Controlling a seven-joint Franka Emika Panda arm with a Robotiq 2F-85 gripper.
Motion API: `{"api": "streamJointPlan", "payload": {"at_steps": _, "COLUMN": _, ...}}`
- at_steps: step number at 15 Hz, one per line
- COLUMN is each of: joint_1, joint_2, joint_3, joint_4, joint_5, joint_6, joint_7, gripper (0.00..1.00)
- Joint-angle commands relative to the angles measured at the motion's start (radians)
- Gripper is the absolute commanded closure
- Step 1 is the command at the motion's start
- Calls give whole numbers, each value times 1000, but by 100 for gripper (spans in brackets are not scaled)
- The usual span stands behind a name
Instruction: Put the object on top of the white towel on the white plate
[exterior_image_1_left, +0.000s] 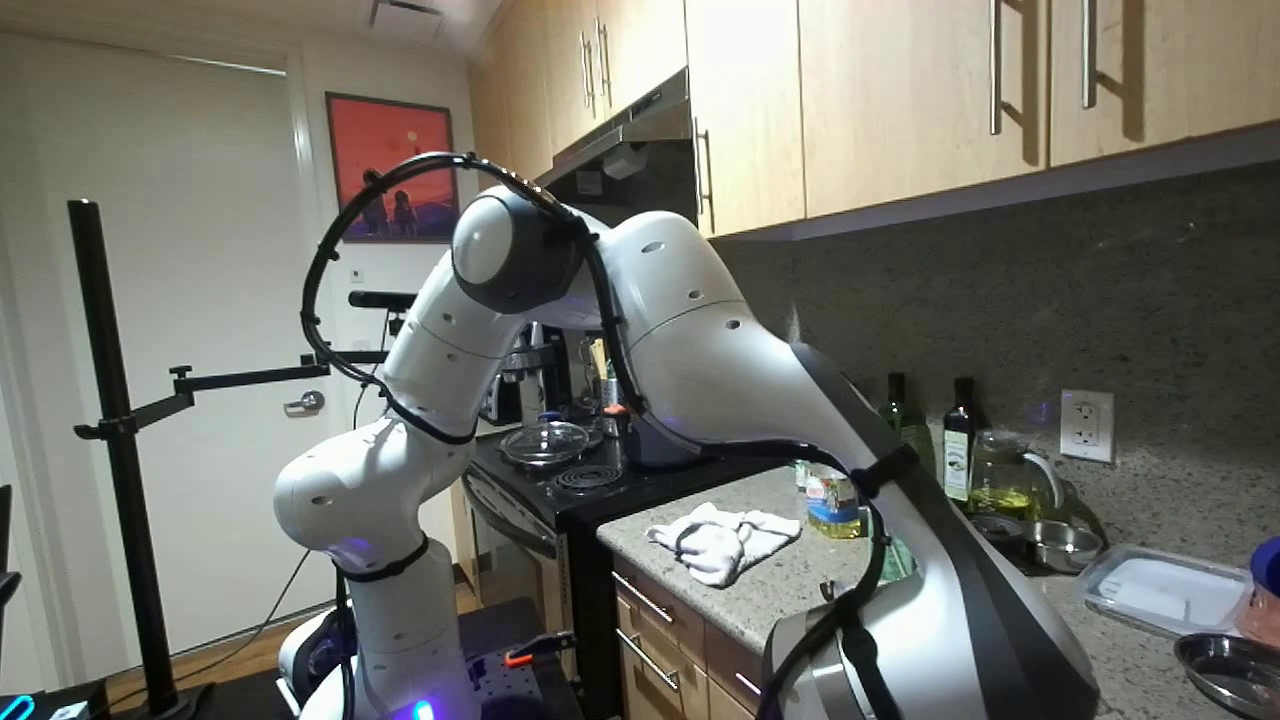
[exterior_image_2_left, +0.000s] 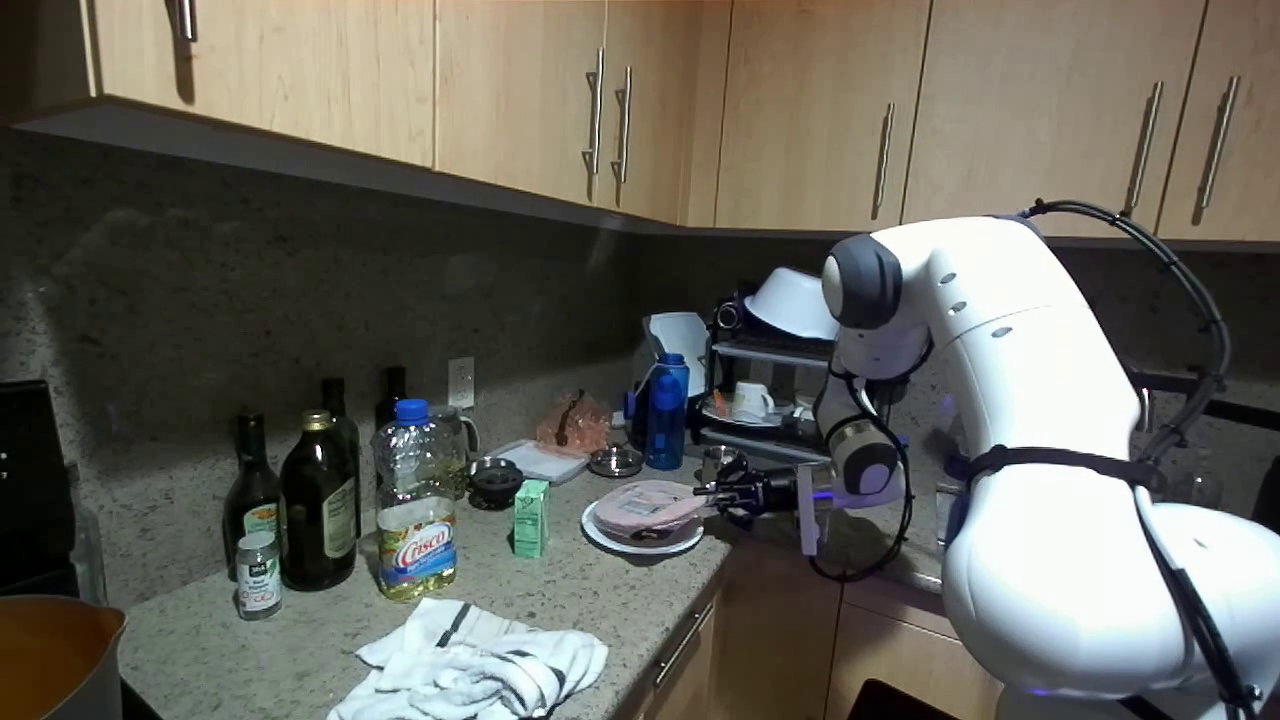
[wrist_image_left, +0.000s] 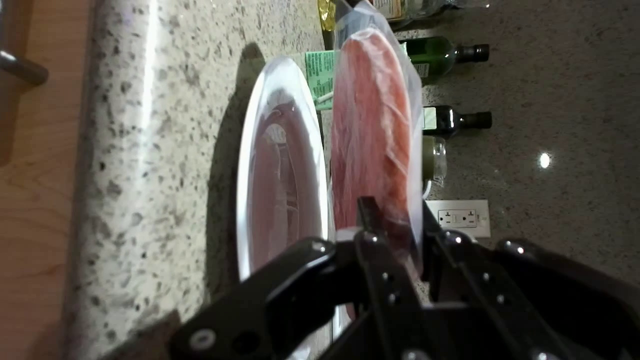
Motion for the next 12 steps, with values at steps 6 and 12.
{"api": "streamJointPlan", "payload": {"at_steps": 6, "joint_1": -5, "joint_2": 28, "joint_3": 4, "joint_4": 39, "joint_5": -14, "joint_6": -41, "joint_7": -6, "gripper": 95}}
{"api": "streamJointPlan", "payload": {"at_steps": 12, "joint_1": -7, "joint_2": 38, "joint_3": 12, "joint_4": 57, "joint_5": -11, "joint_6": -53, "joint_7": -1, "gripper": 95}}
